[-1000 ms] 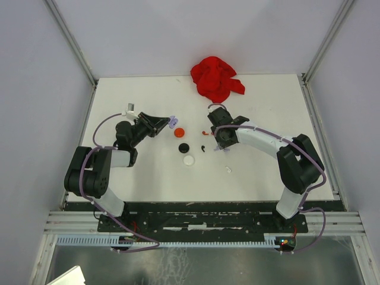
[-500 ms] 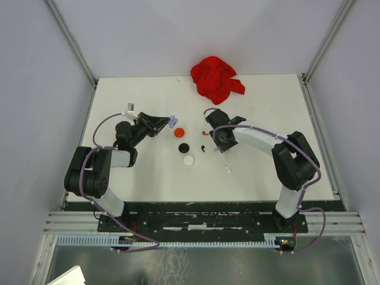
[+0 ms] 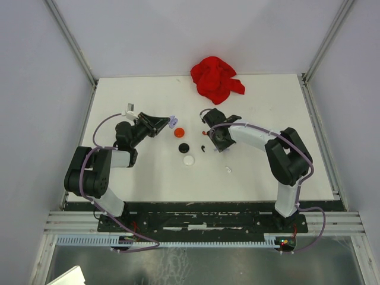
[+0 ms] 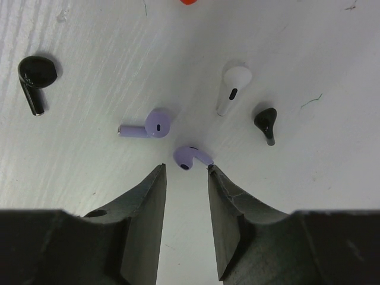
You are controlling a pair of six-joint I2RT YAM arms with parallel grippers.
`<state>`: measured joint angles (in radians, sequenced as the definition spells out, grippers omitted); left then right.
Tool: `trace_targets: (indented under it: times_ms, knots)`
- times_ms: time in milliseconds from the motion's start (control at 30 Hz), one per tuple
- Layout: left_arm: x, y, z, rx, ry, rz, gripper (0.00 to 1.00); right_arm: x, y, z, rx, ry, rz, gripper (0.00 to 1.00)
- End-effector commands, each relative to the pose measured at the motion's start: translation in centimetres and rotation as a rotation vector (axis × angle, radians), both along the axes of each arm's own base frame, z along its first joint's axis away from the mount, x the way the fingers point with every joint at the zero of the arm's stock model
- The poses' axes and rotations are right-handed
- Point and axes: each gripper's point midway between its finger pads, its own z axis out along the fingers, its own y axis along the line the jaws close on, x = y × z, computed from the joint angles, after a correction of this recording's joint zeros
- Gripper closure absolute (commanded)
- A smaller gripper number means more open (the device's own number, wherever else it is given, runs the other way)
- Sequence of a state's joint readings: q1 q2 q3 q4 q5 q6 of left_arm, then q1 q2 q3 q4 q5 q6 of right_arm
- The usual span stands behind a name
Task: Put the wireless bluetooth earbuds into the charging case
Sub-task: Pick up the earbud from the center of the board.
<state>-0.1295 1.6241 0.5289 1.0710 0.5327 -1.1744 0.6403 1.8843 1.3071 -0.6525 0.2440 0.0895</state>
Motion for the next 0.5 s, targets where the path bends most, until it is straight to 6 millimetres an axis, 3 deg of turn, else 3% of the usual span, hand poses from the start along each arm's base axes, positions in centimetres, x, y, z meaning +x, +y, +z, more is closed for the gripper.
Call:
trace_targets:
  times_ms: [0, 467]
  knots:
    - [0.0, 0.0, 1.3, -0.018, -0.044, -0.003, 0.97, 1.2, 0.5, 0.6, 0.003, -0.014, 0.013, 0.58]
    - [0.0, 0.1, 1.0, -0.014, -0.037, 0.0, 0.97, 1.5, -0.1, -0.6, 0.0, 0.011, -0.021, 0.59]
